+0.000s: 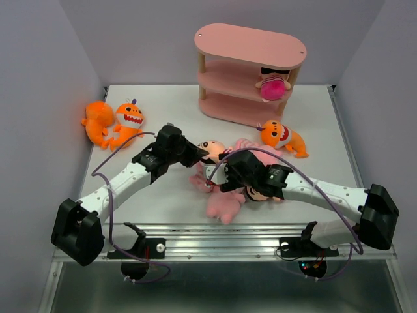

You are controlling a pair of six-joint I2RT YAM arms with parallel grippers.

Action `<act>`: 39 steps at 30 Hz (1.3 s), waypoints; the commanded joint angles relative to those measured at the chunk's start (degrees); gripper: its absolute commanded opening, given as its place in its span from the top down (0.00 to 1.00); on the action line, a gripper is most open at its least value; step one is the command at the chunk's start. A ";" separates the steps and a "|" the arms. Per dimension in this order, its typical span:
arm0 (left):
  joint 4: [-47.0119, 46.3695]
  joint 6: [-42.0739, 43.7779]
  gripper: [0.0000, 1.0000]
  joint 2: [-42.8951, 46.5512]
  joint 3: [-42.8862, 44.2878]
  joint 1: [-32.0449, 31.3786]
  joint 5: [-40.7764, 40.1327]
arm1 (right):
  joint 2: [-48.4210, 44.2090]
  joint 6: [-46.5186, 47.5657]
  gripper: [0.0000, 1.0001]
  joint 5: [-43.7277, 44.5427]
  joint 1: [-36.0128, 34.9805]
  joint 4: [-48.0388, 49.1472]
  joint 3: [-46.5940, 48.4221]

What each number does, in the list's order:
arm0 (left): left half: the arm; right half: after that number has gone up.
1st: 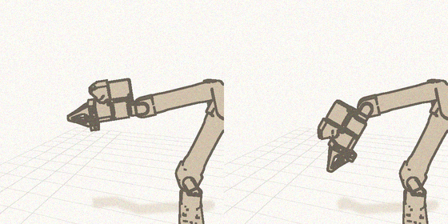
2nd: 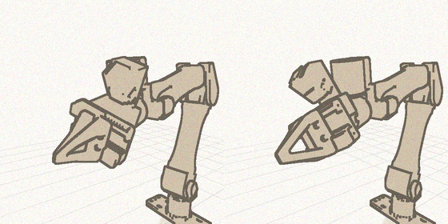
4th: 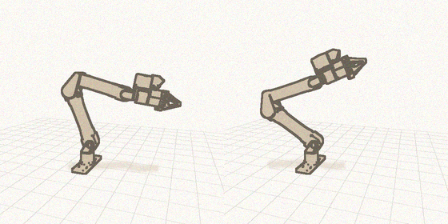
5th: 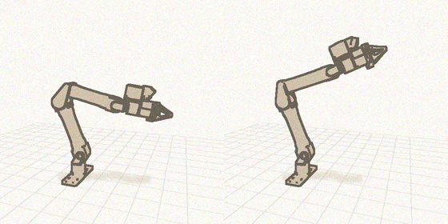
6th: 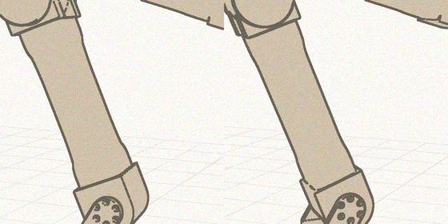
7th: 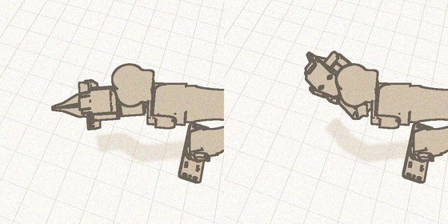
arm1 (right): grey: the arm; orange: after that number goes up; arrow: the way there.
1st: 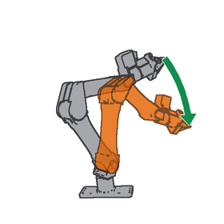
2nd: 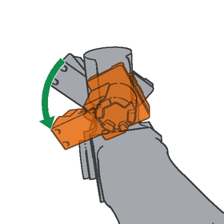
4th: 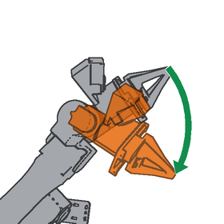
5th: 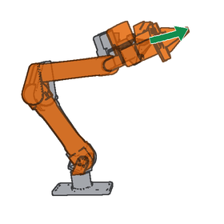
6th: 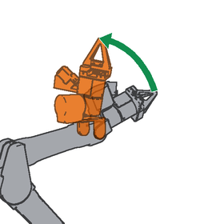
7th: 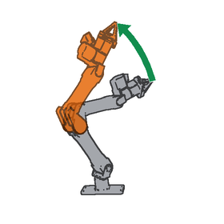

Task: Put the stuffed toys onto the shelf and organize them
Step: Pass the stuffed toy from the left arm to the right, then place the stuffed toy onto shelf

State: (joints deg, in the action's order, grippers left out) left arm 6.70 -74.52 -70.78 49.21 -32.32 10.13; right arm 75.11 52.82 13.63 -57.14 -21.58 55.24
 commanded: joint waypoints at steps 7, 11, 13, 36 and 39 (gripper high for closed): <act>-3.45 -1.77 1.00 2.93 -0.61 -0.29 2.17 | 0.21 5.37 0.56 14.41 -0.77 16.13 -2.60; -3.10 -1.33 1.00 4.42 -1.40 -0.29 1.04 | 0.30 0.20 0.80 11.44 -0.77 12.19 0.12; -3.09 -0.63 0.84 5.73 -2.01 -0.03 0.07 | -0.23 -3.92 0.94 6.88 -0.77 8.69 1.87; 0.95 57.09 0.01 34.20 -2.61 14.91 -14.69 | 3.36 -46.29 0.99 -20.14 23.56 -0.57 26.40; -0.71 60.79 0.01 37.02 -5.70 14.91 -14.79 | 6.44 -47.80 0.99 -15.93 24.19 1.27 29.39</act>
State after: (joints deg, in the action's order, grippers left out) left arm 7.73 -23.59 -36.58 46.44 -17.52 -2.02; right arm 78.96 12.12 -5.91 -33.91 -24.58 80.40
